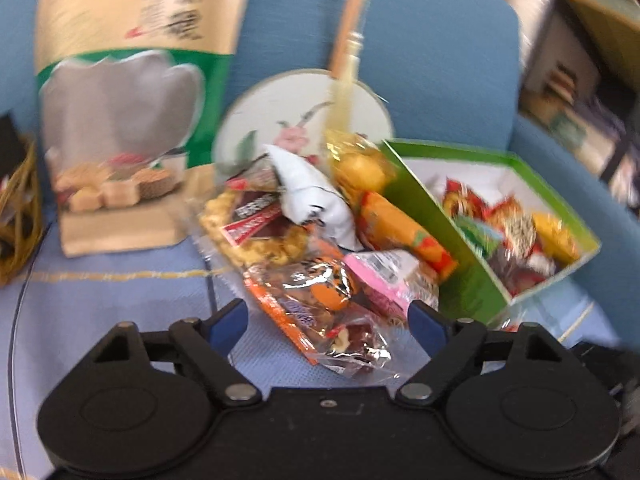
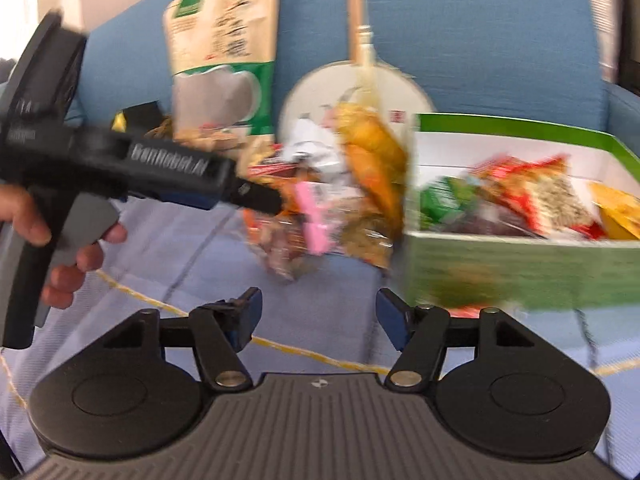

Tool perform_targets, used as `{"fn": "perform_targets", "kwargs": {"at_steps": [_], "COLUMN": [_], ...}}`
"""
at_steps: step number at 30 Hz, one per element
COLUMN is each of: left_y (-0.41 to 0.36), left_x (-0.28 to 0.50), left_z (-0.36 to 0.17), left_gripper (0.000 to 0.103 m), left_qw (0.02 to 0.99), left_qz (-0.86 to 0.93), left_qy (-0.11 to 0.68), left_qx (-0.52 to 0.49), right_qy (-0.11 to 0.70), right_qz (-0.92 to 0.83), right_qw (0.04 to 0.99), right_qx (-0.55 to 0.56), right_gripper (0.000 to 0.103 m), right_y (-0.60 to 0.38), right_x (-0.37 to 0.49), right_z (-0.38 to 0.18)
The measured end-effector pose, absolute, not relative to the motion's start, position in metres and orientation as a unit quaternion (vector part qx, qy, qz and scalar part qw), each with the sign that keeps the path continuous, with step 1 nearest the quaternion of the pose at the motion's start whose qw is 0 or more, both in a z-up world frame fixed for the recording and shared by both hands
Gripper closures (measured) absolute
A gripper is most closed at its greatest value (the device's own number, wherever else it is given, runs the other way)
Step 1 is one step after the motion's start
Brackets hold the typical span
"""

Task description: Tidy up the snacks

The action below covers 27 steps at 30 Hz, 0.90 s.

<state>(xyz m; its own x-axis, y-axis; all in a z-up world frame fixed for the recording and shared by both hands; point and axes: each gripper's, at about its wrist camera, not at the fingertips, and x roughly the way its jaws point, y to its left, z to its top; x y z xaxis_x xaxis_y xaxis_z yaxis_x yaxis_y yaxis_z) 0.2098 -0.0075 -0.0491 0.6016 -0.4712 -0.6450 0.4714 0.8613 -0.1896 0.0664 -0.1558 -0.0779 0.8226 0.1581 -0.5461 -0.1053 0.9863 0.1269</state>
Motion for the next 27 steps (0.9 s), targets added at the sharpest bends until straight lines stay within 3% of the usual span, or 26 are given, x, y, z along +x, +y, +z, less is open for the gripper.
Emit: {"fn": "perform_targets", "kwargs": {"at_steps": [5, 15, 16, 17, 21, 27], "left_y": [-0.031, -0.039, -0.037, -0.036, -0.030, -0.028], "left_x": [0.216, 0.203, 0.202, 0.201, 0.202, 0.201], "left_z": [-0.068, -0.085, -0.086, -0.085, -0.084, -0.077], "left_gripper": [0.000, 0.000, 0.000, 0.000, 0.000, 0.000], "left_qw": [0.886, 0.882, 0.885, 0.886, 0.888, 0.891], "left_qz": [-0.276, -0.282, -0.279, -0.277, -0.274, -0.267], "left_qy": [0.373, 0.372, 0.369, 0.368, 0.368, 0.366], "left_qx": [0.028, 0.055, 0.054, 0.051, 0.035, 0.014], "right_qy": [0.283, 0.323, 0.328, 0.331, 0.330, 0.331], "right_qz": [0.007, -0.017, -0.011, -0.004, 0.025, 0.067], "right_qw": [0.959, 0.946, 0.944, 0.943, 0.943, 0.941], "right_qx": [0.031, 0.035, 0.036, 0.039, 0.030, 0.032], "right_gripper": [0.000, 0.000, 0.028, 0.039, 0.047, 0.045], "right_y": [-0.185, -0.201, -0.200, -0.198, -0.187, -0.171], "right_x": [0.049, 0.100, 0.100, 0.098, 0.078, 0.056], "right_z": [-0.084, -0.102, -0.102, -0.102, -0.102, -0.099]}}
